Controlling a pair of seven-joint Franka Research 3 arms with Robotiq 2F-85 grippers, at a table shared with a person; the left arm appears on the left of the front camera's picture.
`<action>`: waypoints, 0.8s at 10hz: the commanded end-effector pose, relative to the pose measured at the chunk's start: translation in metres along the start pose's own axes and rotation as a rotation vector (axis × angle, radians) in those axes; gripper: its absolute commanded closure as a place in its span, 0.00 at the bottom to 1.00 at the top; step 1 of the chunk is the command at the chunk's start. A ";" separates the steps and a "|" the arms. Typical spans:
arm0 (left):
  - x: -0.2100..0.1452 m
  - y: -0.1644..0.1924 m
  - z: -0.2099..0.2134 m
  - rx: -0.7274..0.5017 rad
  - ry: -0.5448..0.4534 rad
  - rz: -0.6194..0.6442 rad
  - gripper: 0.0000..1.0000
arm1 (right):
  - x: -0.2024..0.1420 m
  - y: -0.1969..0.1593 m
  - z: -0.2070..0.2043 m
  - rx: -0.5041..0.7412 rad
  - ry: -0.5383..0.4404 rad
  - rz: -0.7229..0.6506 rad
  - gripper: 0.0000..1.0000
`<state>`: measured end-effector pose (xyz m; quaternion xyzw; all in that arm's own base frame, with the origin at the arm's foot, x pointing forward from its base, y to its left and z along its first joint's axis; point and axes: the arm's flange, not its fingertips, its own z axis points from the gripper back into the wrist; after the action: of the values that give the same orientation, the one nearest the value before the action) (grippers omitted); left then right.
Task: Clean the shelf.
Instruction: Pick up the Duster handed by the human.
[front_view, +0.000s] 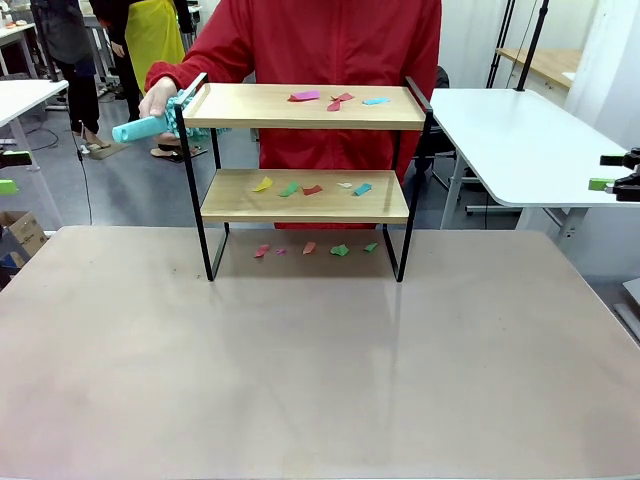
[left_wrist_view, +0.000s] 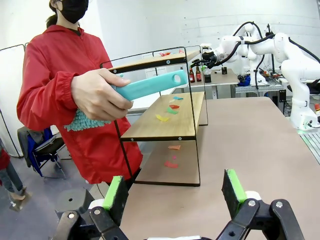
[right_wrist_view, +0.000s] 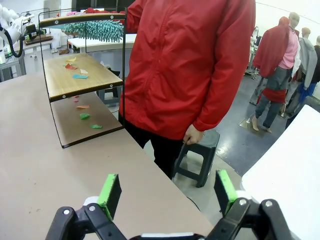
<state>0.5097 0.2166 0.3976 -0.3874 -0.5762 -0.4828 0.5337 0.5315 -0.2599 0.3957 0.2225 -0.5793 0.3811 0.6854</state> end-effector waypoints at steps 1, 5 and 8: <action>0.002 0.000 -0.001 -0.004 0.006 -0.003 0.00 | 0.006 -0.001 -0.001 -0.002 0.013 -0.015 0.00; 0.016 0.004 -0.009 0.050 0.025 0.034 0.00 | 0.006 -0.001 -0.001 -0.002 0.013 -0.015 0.00; 0.101 -0.001 -0.030 0.155 0.130 0.085 0.00 | 0.006 -0.001 -0.001 -0.002 0.013 -0.015 0.00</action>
<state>0.5154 0.1999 0.4702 -0.3513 -0.5627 -0.4638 0.5872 0.5317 -0.2598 0.3957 0.2226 -0.5794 0.3810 0.6852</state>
